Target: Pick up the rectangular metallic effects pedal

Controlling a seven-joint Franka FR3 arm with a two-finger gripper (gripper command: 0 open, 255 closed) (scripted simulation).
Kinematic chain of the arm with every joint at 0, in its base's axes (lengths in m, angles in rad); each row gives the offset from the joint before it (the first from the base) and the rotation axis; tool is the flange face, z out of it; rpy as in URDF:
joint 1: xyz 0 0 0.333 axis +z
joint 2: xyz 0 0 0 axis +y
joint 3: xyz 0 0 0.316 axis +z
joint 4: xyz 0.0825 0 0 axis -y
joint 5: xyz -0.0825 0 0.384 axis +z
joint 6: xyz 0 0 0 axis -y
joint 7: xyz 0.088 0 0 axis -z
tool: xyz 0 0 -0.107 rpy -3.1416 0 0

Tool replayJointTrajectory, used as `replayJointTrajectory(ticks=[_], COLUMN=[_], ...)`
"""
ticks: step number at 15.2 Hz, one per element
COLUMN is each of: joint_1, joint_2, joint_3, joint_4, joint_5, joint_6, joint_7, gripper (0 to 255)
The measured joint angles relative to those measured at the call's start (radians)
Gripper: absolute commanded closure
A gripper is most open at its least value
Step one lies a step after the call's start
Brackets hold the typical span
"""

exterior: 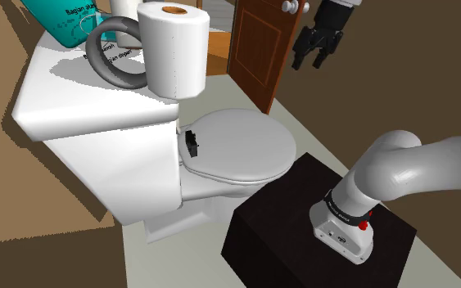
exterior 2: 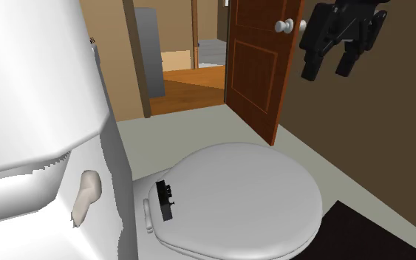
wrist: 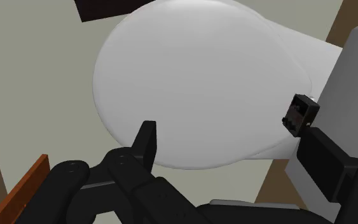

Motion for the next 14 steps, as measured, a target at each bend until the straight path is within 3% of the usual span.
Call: replayJointTrajectory(ticks=[4,14], joint_1=[0.01,0.045], joint_2=[0.042,0.325], joint_3=[0.028,0.148], joint_4=[-0.025,-0.021], joint_5=[0.013,0.042], joint_6=[0.061,0.316], joint_7=[0.026,0.139], gripper=[0,0])
